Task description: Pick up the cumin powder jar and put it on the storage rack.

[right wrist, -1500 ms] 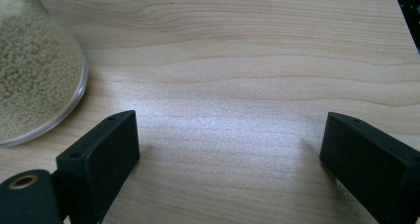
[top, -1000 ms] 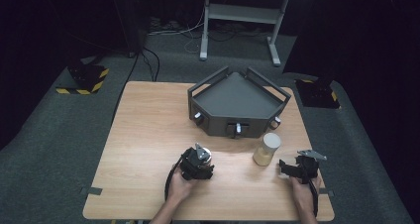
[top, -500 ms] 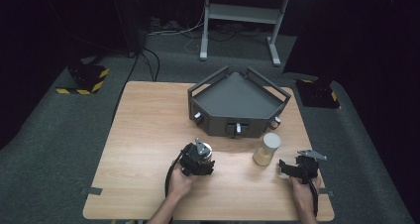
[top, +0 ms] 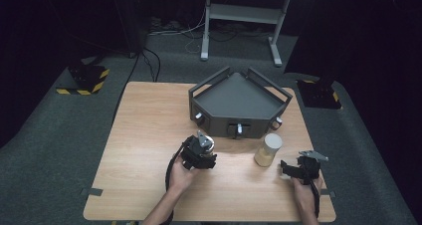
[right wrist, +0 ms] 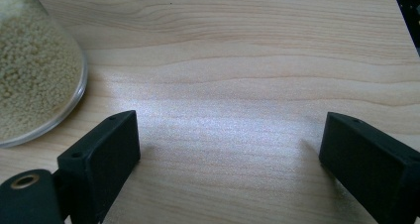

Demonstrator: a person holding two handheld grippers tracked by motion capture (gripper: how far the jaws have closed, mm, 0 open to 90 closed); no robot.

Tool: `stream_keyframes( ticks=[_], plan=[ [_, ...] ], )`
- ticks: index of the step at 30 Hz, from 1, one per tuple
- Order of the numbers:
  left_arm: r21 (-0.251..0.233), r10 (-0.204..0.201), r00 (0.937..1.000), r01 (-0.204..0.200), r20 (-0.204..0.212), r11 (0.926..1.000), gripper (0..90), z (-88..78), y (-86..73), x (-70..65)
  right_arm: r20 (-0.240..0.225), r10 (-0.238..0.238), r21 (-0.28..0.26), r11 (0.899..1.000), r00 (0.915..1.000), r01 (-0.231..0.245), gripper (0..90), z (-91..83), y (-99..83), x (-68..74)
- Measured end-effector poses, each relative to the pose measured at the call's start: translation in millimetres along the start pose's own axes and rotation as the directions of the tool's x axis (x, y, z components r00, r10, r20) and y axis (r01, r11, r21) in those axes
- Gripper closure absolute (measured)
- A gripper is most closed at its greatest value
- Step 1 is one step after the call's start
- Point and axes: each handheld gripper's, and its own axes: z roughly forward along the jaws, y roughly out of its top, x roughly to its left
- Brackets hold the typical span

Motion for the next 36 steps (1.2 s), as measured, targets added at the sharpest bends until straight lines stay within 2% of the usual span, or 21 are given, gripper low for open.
stream_keyframes(
  ticks=[12, 22, 27, 30, 36],
  plan=[
    [-0.021, 0.057, 0.9983, -0.057, -0.006, 0.9981, 30.9, -15.6, 22.9, 2.5, 0.000, 0.002, 0.000, 1.000, 1.0000, -0.002, 8.0, 0.0, 0.0, 0.2],
    [-0.040, 0.050, 0.9985, -0.049, 0.024, 0.9980, 31.0, -24.3, 38.5, 14.4, -0.002, 0.004, -0.003, 1.000, 1.0000, -0.004, 8.2, -0.2, -0.4, -0.5],
    [-0.039, 0.056, 0.9978, -0.054, 0.036, 0.9978, 30.9, -26.3, 51.9, 20.2, -0.002, 0.004, -0.003, 1.000, 1.0000, -0.004, 8.2, -0.2, -0.4, -0.5],
    [-0.039, 0.074, 0.9965, -0.072, 0.041, 0.9966, 31.0, -27.7, 64.4, 23.6, -0.003, 0.006, -0.004, 1.000, 1.0000, -0.006, 8.3, -0.3, -0.7, -0.9],
    [-0.057, 0.083, 0.9954, -0.080, 0.048, 0.9952, 30.9, -28.2, 80.6, 28.8, -0.005, 0.007, -0.006, 1.000, 1.0000, -0.007, 8.4, -0.4, -1.1, -1.4]
  ],
)
